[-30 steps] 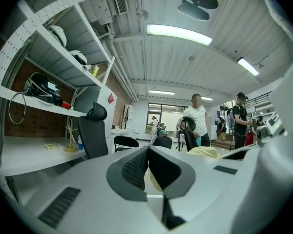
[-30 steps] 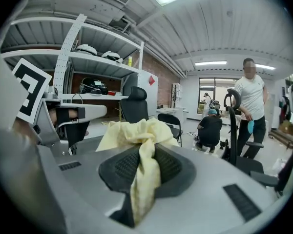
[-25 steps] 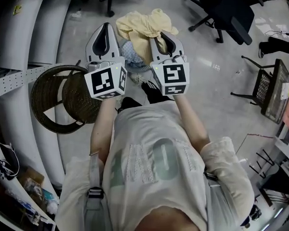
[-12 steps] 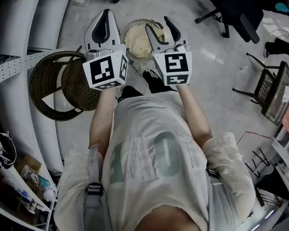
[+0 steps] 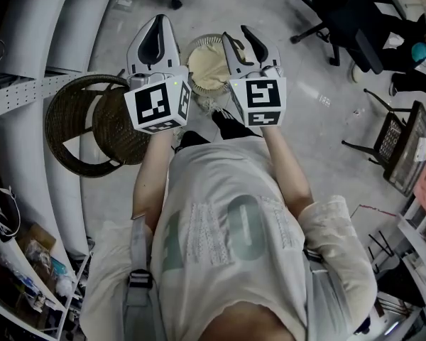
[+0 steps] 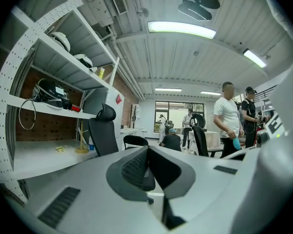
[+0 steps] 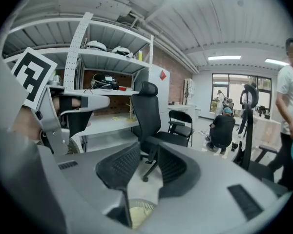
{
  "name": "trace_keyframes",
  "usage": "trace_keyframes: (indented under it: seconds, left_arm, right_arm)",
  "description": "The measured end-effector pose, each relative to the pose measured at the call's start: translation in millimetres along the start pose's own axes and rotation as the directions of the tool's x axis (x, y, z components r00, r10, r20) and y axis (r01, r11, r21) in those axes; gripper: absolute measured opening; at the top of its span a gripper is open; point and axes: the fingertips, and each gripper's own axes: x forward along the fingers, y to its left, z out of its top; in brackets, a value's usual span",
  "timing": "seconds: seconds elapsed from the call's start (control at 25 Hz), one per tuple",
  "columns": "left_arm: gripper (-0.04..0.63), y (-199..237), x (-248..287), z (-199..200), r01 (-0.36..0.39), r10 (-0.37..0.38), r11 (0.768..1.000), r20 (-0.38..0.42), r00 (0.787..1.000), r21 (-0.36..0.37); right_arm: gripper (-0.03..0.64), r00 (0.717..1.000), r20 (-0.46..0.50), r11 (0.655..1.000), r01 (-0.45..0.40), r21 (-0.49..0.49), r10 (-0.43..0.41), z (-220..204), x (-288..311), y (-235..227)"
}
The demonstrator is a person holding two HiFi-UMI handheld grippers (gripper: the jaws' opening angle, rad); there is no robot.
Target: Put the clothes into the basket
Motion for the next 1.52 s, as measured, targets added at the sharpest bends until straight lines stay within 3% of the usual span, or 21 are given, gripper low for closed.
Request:
trace_keyframes:
  seconds: [0.08,0.2,0.28,0.36,0.44,0.52,0.56,0.68,0.8,0.88,0.96,1.04,1.12,1.24,1.52]
  left_arm:
    - [0.018,5,-5,13,-0.033,0.032,0.999,0.030,0.999,0.013]
    - [0.017,20,-19,44,-0.108,0.104,0.993,0.092,0.990,0.041]
    - [0.017,37,-37,70,-0.173,0.164,0.983,0.136,0.977,0.057]
    - [0.017,62,-66,98,-0.268,0.251,0.961,0.189,0.949,0.072]
    - [0.017,93,-105,126,-0.382,0.353,0.920,0.246,0.903,0.082]
    - [0.017,126,-154,148,-0.498,0.455,0.863,0.295,0.841,0.089]
    - [0.017,143,-181,156,-0.555,0.505,0.826,0.315,0.804,0.093]
    - [0.017,187,-264,166,-0.709,0.644,0.700,0.351,0.680,0.091]
    - [0.017,217,-348,162,-0.819,0.753,0.570,0.358,0.552,0.063]
    - [0.017,229,-399,157,-0.878,0.813,0.477,0.359,0.458,0.039]
    - [0.017,234,-442,151,-0.918,0.856,0.395,0.357,0.374,0.015]
    - [0.017,236,-471,145,-0.938,0.879,0.346,0.351,0.323,-0.004]
    - [0.017,237,-490,139,-0.946,0.891,0.323,0.342,0.298,-0.018]
    - [0.017,238,-502,135,-0.947,0.899,0.319,0.327,0.292,-0.033]
    - [0.017,239,-492,132,-0.928,0.883,0.371,0.318,0.346,-0.020]
  right_arm:
    - [0.045,0.997,0.082,1.000,0.008,-0.025,-0.006,28,1,-2]
    - [0.028,0.972,0.232,0.999,-0.029,-0.045,0.039,89,6,4]
    - [0.028,0.939,0.327,0.994,-0.088,-0.062,0.104,137,5,22]
    - [0.028,0.887,0.417,0.980,-0.171,-0.097,0.196,184,2,56]
    - [0.028,0.834,0.469,0.956,-0.259,-0.136,0.293,222,-5,102]
    - [0.028,0.771,0.493,0.914,-0.362,-0.182,0.403,248,-15,159]
    - [0.028,0.715,0.511,0.877,-0.427,-0.221,0.477,258,-22,193]
    - [0.028,0.529,0.516,0.725,-0.608,-0.324,0.674,271,-50,299]
    - [0.028,0.382,0.447,0.557,-0.742,-0.373,0.809,255,-81,393]
    - [0.026,0.306,0.382,0.452,-0.803,-0.388,0.872,235,-98,442]
    - [0.026,0.249,0.322,0.369,-0.841,-0.395,0.913,214,-113,478]
    - [0.026,0.213,0.281,0.319,-0.854,-0.411,0.936,200,-127,501]
    - [0.026,0.193,0.261,0.293,-0.853,-0.431,0.946,195,-140,515]
    - [0.026,0.194,0.249,0.289,-0.852,-0.437,0.949,191,-147,527]
    - [0.026,0.266,0.234,0.340,-0.857,-0.386,0.935,179,-134,524]
